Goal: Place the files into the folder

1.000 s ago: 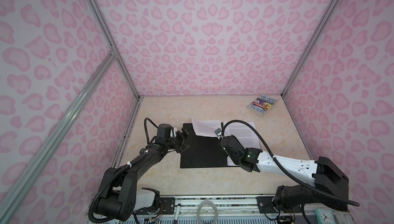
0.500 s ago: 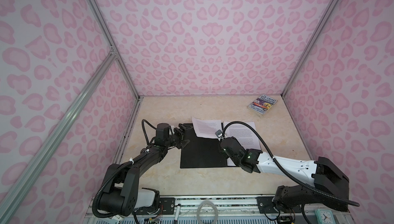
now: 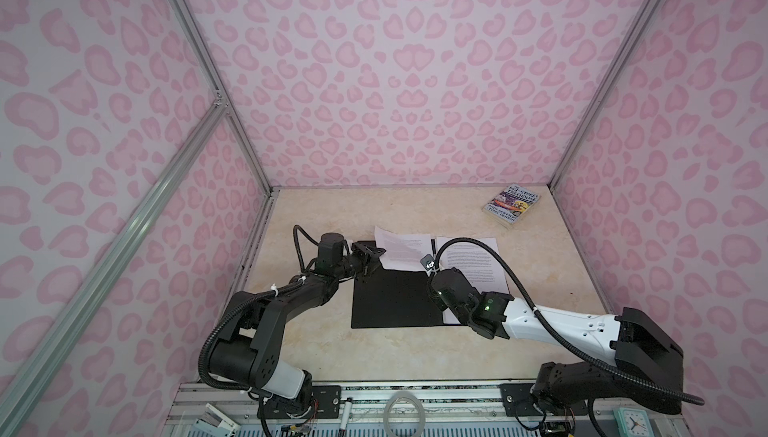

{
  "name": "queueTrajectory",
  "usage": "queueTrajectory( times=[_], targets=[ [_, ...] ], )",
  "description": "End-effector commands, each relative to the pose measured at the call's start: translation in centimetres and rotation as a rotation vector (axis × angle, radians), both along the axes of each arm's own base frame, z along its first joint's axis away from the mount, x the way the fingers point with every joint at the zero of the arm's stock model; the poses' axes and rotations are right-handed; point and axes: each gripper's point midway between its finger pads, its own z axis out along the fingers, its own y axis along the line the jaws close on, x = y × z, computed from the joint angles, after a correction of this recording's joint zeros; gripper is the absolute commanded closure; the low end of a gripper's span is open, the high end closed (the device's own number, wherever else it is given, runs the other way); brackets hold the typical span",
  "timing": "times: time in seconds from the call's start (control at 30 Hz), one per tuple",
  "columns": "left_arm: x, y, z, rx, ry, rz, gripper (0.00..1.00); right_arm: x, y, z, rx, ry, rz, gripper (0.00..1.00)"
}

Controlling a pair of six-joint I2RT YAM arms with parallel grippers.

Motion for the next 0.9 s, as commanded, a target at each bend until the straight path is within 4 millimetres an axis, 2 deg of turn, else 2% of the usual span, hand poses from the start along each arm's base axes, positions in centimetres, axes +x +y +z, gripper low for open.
queueTrajectory(
  times=[0.0, 0.03, 0.07, 0.13, 0.2, 0.37, 0.53, 0.6, 0.73, 0.8, 0.87],
  targets=[
    [0.8, -0.7, 1.6, -0.034, -0.064, -0.028, 0.9, 0.0, -0.1, 0.5, 0.018, -0.003, -0.006, 0.68],
    [0.9, -0.9, 1.9, -0.031, -0.076, -0.044, 0.96, -0.1, -0.2, 0.7, 0.04, 0.01, -0.008, 0.53],
    [1.0, -1.1, 2.2, -0.026, -0.097, -0.059, 0.97, -0.1, -0.3, 1.2, 0.091, 0.042, -0.007, 0.41],
    [1.3, -1.2, 2.9, -0.002, -0.138, -0.08, 0.97, -0.4, -0.1, 2.4, 0.267, 0.148, 0.034, 0.27],
    [1.5, -1.5, 3.8, 0.007, -0.181, -0.109, 0.97, 0.2, -1.3, 4.4, 0.456, 0.209, 0.017, 0.18],
    [2.3, -3.6, 7.3, 0.001, -0.316, -0.219, 0.97, 0.9, -5.4, 9.6, 0.743, 0.205, -0.019, 0.08],
    [2.7, -7.2, 11.0, -0.017, -0.432, -0.33, 0.97, 1.3, -8.2, 11.5, 0.875, 0.233, -0.069, 0.04],
    [3.0, -8.5, 11.4, -0.006, -0.447, -0.357, 0.97, 1.9, -9.7, 11.7, 0.931, 0.236, -0.116, 0.03],
    [5.6, -8.5, 8.9, 0.059, -0.405, -0.344, 0.97, 2.6, -13.2, 13.1, 1.158, 0.222, -0.161, 0.03],
    [6.5, -9.2, 7.9, 0.042, -0.386, -0.364, 0.97, 3.0, -15.4, 12.2, 1.144, 0.224, -0.269, 0.03],
    [6.3, -10.3, 7.1, 0.027, -0.371, -0.386, 0.97, 3.3, -16.4, 11.1, 1.113, 0.239, -0.331, 0.04]
  ],
)
